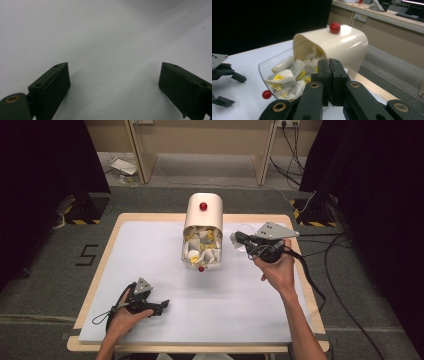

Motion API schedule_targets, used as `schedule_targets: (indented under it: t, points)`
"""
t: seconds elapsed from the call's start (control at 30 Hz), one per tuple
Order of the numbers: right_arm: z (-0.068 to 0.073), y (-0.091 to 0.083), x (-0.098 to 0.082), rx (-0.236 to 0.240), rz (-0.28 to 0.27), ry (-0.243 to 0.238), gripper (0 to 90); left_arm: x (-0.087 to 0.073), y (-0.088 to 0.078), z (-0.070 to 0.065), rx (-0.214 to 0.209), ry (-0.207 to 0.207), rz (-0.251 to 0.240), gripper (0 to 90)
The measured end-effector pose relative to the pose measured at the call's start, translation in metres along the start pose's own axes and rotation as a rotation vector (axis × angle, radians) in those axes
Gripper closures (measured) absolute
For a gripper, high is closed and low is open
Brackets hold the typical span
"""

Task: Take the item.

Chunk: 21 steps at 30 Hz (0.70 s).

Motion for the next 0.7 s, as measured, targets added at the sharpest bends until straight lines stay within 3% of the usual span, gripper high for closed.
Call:
schedule_targets:
  t: [0.7]
  points:
    - [-0.039,0.006,-0.023,-0.063,0.017,0.073,88.2,0.000,0.000,0.000,0.007,0.007,-0.001,9.3]
Point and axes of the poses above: each handheld gripper's, and its own axes: y roughly forward along the jaws, x roughly out of its top, z roughly to its left, the point moved 3 cm from there along y, roughly forward along the jaws, and after that the axes turned 9 degrees about x, right-handed, at the moved point
